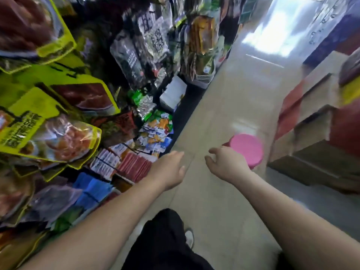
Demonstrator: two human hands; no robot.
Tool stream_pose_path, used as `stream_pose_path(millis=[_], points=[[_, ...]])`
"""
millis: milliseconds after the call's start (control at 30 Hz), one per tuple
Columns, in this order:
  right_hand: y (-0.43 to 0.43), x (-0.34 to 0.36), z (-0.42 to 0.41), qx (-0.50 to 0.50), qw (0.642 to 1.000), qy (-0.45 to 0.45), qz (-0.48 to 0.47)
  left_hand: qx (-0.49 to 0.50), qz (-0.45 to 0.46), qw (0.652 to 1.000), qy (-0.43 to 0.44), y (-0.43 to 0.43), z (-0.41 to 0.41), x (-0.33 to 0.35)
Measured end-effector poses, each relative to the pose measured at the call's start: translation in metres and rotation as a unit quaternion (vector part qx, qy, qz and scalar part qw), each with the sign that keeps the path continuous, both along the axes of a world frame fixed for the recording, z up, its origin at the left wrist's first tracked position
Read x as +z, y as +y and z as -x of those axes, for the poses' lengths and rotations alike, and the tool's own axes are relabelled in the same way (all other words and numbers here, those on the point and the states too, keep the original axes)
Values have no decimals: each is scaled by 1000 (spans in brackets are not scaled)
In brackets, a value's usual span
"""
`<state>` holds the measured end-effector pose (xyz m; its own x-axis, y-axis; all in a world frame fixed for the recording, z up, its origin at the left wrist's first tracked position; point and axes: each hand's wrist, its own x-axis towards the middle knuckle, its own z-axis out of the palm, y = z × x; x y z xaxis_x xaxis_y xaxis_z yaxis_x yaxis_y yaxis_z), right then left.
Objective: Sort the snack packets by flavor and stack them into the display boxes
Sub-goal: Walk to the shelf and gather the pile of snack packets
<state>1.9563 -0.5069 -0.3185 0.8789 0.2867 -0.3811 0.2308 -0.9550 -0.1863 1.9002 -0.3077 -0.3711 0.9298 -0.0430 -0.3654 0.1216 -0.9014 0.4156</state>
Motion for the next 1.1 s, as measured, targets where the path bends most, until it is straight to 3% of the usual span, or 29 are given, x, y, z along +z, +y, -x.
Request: stream_pose_path(millis=[167,467,700,867,1100], points=[[-1,2,-149,24,999,39,-1,37,12,999,-16,-7,-140,-2],[21,-21,-430,103,994,25,40,62,24,997,-30,-8,-401,-18],[58,-15,-581,208,975,52,51,148,51,988,18,5,-518,-12],[97,-32,-690,347,934,46,67,254,53,965,30,9,-576,-29],[134,-89,-803,502,861,76,32,455,29,889,47,-20,-662,-64]])
